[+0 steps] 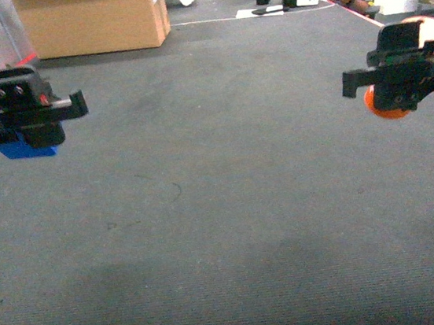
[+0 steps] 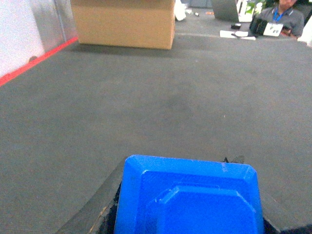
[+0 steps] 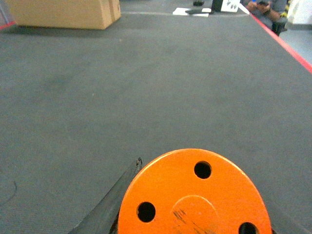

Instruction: Sort blue parts and orange caps into right shelf containers

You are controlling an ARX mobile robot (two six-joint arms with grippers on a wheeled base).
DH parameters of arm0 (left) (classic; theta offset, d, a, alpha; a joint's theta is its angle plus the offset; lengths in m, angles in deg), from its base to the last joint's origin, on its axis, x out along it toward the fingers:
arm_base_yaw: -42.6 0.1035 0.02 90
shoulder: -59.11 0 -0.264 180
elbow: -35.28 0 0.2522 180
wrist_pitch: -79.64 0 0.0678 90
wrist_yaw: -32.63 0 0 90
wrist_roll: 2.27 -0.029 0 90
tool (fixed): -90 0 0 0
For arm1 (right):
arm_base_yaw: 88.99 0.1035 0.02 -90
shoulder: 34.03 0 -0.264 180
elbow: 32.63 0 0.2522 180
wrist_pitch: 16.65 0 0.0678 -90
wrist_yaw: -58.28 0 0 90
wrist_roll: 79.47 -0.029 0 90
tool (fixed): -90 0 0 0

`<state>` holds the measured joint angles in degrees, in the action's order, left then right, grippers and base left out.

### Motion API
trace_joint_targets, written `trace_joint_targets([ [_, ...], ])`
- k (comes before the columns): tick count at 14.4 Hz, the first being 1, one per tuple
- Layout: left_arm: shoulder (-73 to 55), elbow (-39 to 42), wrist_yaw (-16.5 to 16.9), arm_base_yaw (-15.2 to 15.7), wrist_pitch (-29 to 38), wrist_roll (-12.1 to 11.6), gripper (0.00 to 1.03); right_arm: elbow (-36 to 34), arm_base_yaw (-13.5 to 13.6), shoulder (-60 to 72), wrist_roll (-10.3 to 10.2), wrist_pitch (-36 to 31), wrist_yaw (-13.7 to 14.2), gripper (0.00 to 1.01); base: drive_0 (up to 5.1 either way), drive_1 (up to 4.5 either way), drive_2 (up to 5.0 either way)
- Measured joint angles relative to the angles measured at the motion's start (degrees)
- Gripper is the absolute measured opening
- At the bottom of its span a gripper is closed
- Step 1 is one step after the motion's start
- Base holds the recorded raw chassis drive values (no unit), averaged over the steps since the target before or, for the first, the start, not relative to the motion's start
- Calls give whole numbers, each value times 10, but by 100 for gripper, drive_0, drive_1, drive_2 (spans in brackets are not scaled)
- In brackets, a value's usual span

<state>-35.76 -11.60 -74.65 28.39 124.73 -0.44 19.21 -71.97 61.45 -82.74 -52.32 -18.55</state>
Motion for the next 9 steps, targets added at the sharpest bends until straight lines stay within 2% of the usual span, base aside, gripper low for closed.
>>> trace_joint_targets([
  [6, 68, 43, -16, -5, 3, -14, 45, -41, 7, -75, 18, -17, 24, 44, 0, 0, 0],
  [9, 84, 47, -13, -13, 7, -23, 45, -45, 10, -86, 32, -21, 36, 44, 0, 0, 0],
])
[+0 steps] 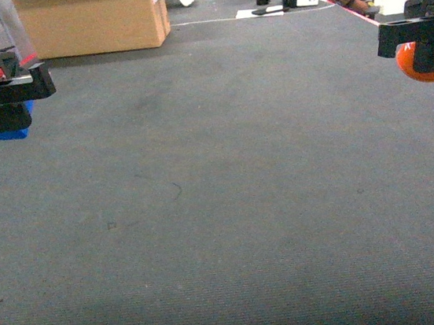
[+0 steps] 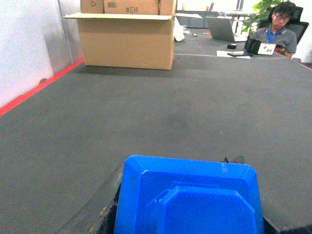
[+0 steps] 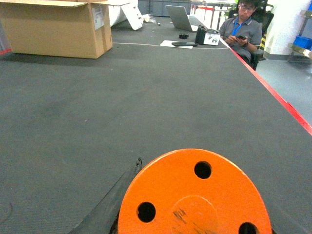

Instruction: Sort blue parts and orange caps into right shelf containers

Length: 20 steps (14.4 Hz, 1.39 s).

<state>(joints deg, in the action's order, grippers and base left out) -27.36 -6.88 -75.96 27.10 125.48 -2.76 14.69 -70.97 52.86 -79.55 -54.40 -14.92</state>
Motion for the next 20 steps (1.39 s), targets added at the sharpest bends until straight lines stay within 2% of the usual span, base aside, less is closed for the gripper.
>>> trace_joint_targets([
  [3, 0, 1, 4, -1, -5, 0, 45, -1, 0, 0, 2, 0, 2, 44, 0, 0, 0],
  [4, 21, 21, 39, 13, -19, 1, 45, -21, -5, -10, 1, -31, 0, 44, 0, 0, 0],
  [5, 54, 62, 60, 26, -20, 1, 45, -64, -21, -42, 1, -36, -17, 44, 0, 0, 0],
  [7, 117, 118, 78, 57, -20, 2, 45, -137, -59, -108, 1, -42, -38, 44, 0, 0, 0],
  [9, 172, 163, 106, 72, -36, 2, 45, -188, -80, -162, 1, -35, -67, 44, 0, 0, 0],
  [11, 230, 197, 118, 93, -59, 2, 45, -226, -100, -215, 1, -19, -86, 44, 0, 0, 0],
  [12, 242, 222, 128, 99, -20, 3, 45, -246, -112, -251, 1, -4, -96, 44, 0, 0, 0],
  [14, 283, 254, 148, 115, -75, 2, 45, -274, -126, -308, 1, 26, -112, 44, 0, 0, 0],
  [15, 321, 260, 180, 150, -97, 2, 45, -294, -131, -308, 1, -14, -118, 44, 0, 0, 0],
  [16, 355, 261, 177, 158, -115, 3, 45, -308, -151, -325, 1, 14, -143, 44, 0, 0, 0],
  [17, 388, 264, 183, 156, -141, 3, 45, -319, -178, -353, 1, 43, -164, 44, 0, 0, 0],
  [20, 478, 275, 186, 155, -222, 3, 45, -326, -180, -455, 1, 118, -167, 44, 0, 0, 0],
])
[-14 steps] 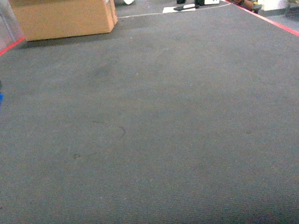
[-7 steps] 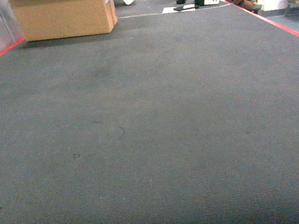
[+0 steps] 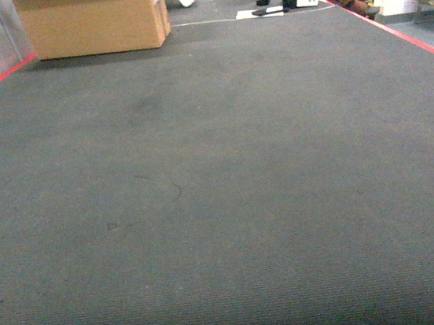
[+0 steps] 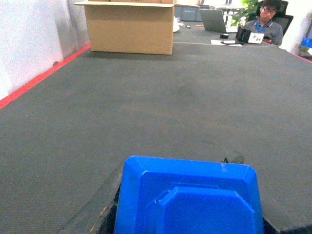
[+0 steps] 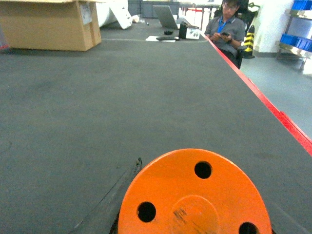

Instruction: Sort blue parts and orange caps into right shelf containers

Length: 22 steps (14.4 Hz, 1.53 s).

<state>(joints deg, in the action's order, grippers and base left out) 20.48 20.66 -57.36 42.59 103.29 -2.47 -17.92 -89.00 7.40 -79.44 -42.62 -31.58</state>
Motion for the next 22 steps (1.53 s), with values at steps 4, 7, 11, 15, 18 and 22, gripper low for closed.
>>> trace_joint_targets([
  [4, 100, 0, 0, 0, -94, 0, 45, -2, 0, -106, 0, 94, 0, 44, 0, 0, 0],
  [7, 163, 0, 0, 0, -153, 0, 45, -2, 0, -173, 0, 158, 0, 44, 0, 0, 0],
  [11, 222, 0, 0, 0, -210, 0, 45, -2, 0, -236, 0, 219, 0, 44, 0, 0, 0],
  [15, 279, 0, 0, 0, -268, 0, 45, -2, 0, -299, 0, 282, 0, 44, 0, 0, 0],
  [18, 375, 0, -1, 0, -386, 0, 45, -2, 0, -348, 0, 350, 0, 44, 0, 0, 0],
  [22, 381, 0, 0, 0, -378, 2, 45, -2, 0, -412, -1, 402, -2, 44, 0, 0, 0],
])
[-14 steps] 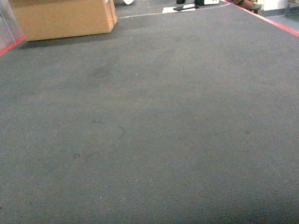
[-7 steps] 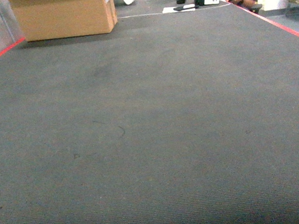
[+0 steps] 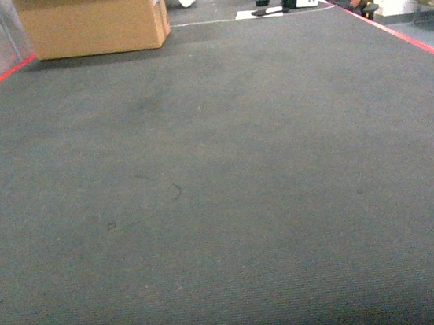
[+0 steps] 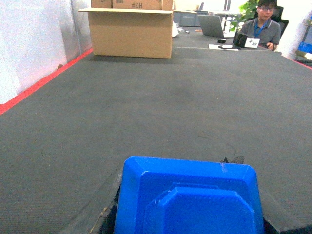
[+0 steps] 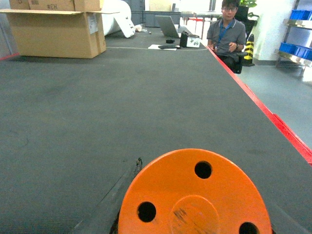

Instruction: Sort blue parts and orange caps into right shelf containers

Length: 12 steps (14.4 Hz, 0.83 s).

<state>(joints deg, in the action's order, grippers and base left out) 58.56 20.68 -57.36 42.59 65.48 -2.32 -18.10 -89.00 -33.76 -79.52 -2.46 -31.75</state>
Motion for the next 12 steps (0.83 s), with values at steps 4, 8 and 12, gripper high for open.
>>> trace_joint_targets([
  [4, 0, 0, 0, 0, 0, 0, 45, 0, 0, 0, 0, -1, 0, 44, 0, 0, 0],
  [8, 0, 0, 0, 0, 0, 0, 45, 0, 0, 0, 0, -1, 0, 44, 0, 0, 0],
  [12, 0, 0, -2, 1, 0, 0, 45, 0, 0, 0, 0, -1, 0, 44, -75, -75, -75],
])
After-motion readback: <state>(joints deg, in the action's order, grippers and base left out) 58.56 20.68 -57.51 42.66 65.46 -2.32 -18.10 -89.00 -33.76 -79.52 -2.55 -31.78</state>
